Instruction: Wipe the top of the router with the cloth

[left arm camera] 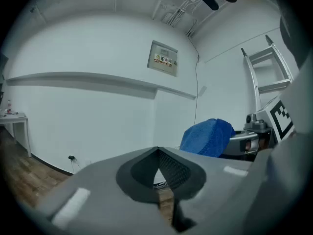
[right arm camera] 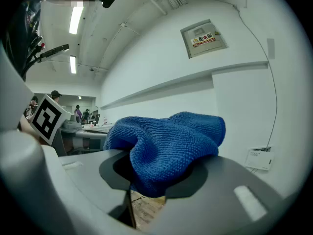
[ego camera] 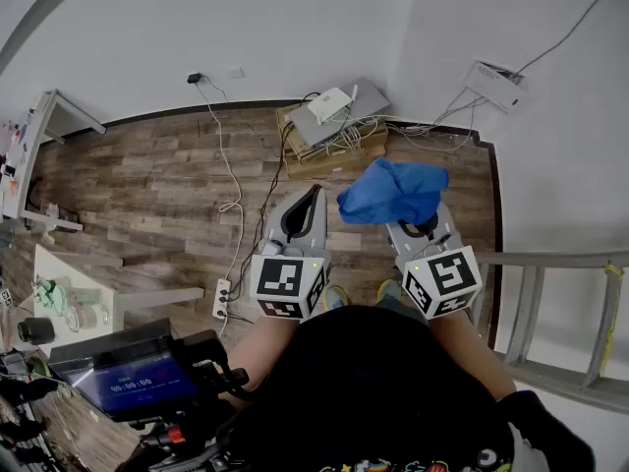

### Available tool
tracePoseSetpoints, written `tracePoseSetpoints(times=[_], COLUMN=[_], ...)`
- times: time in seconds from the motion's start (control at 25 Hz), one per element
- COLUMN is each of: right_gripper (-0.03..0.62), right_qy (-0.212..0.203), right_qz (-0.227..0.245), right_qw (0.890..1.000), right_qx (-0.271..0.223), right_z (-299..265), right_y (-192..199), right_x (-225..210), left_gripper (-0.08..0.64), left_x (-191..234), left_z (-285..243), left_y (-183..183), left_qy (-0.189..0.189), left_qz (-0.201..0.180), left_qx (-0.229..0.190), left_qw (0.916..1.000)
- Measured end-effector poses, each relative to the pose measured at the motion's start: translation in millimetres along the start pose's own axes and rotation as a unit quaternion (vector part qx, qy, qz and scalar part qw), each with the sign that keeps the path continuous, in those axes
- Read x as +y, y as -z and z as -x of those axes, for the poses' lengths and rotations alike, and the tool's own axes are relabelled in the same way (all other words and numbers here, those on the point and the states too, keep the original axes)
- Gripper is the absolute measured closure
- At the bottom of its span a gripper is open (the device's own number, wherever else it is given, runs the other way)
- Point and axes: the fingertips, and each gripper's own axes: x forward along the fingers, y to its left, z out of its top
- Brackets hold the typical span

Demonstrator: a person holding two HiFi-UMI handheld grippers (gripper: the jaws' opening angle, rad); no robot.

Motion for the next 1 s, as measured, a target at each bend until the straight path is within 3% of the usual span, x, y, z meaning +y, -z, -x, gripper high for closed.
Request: tracePoseSetpoints(times=[0.56,0.76,1.0], right_gripper=[0.43,0.428,0.428], right_qy=[-0.014,-0.039,-0.079], right_qz=[-0.008,-0.015,-0.03], right_qw=[1.0,0.999,0.995], right_qx=[0.004,0.02,0.052], right_z=[0.8,-92.5,-205.9], right_y=[13.9,47.3,70.6], right_x=[8.0,-66.4,-163.7], left_gripper=[0.56,0.56,0.56], left_x=[-11.9,21.8,74.9], left_z=[-12.4,-121.7,-236.5], left_y=[8.5,31.9,32.6], left_qy=[0.04,0.038,-0.004], left_qz=[0.004,0.005,0.019], left_qx=[0.016,0.035,0.069], left_qw=[0.999,0.9986,0.9974])
